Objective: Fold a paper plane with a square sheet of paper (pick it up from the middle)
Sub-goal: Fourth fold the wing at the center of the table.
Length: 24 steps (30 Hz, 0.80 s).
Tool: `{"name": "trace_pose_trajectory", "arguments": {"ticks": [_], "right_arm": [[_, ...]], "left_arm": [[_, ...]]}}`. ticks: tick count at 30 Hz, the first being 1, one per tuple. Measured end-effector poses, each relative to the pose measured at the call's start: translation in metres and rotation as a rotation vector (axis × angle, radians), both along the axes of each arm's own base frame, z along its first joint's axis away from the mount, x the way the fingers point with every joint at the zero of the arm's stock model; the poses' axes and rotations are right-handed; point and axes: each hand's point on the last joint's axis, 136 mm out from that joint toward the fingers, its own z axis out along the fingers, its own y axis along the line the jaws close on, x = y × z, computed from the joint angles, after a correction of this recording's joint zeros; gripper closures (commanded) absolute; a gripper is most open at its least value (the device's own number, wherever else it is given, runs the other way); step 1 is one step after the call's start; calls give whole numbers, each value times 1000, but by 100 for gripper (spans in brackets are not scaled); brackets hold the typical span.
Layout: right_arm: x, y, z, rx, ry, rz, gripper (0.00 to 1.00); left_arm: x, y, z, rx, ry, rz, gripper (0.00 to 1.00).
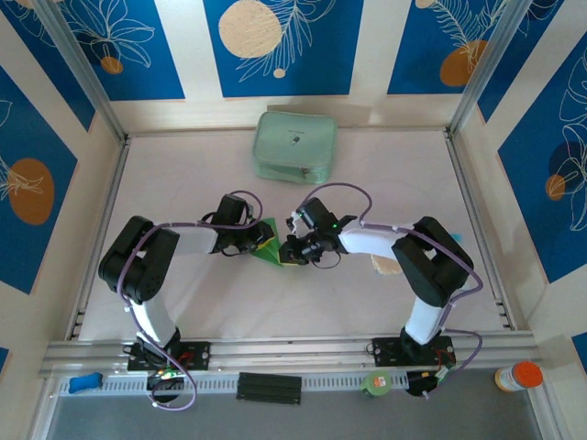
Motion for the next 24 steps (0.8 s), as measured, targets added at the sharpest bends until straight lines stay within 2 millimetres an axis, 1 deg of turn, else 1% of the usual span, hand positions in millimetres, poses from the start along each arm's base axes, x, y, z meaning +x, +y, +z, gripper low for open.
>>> {"name": "trace_pose_trajectory", "arguments": {"ticks": [2,4,7,9,11,13,15,19,21,24], "right_arm": [[0,-3,-3,-17,-2,-11,86],[0,-9,-5,-33,-8,-25,81],[-8,-28,-8,-71,-7,-53,77],[-11,-38,-6,-87,-12,-68,77],[-9,-41,0,-81,-31,-78,76],[-6,-38,7,-62,-53,-76,77],[-5,-30,14,-40,-66,-58,79],[6,-3,24,13,-92,-16,86],[12,8,22,25,-92,-7,87],[17,15,10,15,-80,-2,87]], "left_arm": [[-1,1,0,5,3,1,70],[-1,1,0,7,5,2,70],[-2,1,-1,9,8,1,70],[-2,1,0,10,9,2,70],[-2,1,-1,11,10,2,70],[-2,1,0,12,11,2,70],[-2,1,-1,12,12,2,70],[-2,2,-1,16,15,4,70],[-2,2,-1,17,15,4,70],[-3,2,0,18,17,4,70]]}}
